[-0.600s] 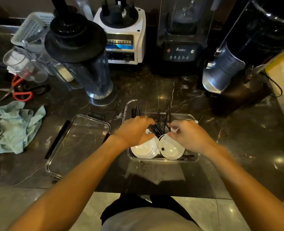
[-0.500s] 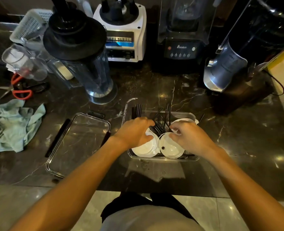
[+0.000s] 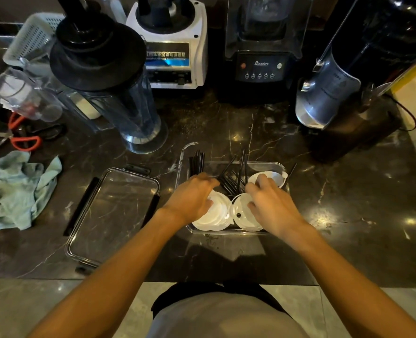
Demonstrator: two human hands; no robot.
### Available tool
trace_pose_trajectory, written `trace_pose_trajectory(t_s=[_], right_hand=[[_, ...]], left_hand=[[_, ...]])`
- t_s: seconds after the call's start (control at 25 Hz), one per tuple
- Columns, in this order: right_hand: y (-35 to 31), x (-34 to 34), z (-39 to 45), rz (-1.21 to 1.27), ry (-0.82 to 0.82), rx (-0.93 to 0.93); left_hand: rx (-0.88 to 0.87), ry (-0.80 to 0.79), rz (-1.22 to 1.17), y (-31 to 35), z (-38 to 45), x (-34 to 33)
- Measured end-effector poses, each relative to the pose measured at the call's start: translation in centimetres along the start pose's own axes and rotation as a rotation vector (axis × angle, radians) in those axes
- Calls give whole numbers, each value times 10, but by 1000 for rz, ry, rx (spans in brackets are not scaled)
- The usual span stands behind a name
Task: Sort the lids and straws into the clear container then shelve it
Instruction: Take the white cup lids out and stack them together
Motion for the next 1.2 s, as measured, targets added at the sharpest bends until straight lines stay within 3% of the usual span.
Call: trace_pose_trajectory(t_s=[0.52,0.72,0.88,1.2], right_hand=[[27,25,8,318,133,-156],[30,28,6,717,275,-306],[12,25,6,978,218,-311],[-8,17,12,1076,72,-342]], left_hand=[[95,222,-250,-8,-14,10],[215,253,-563,-21,-10,6],[277,270,-843,-19,-6,6],[430,222,-1264,-9,-7,13]])
Point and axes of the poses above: each hand's wrist, its own z-axis towards the middle knuckle, its own x-axis out of the back of the hand, y = z × x, the point moved 2 cm from there along z, towards the middle knuckle, and after that the axes turned 8 degrees about y, right-handed, at the moved point
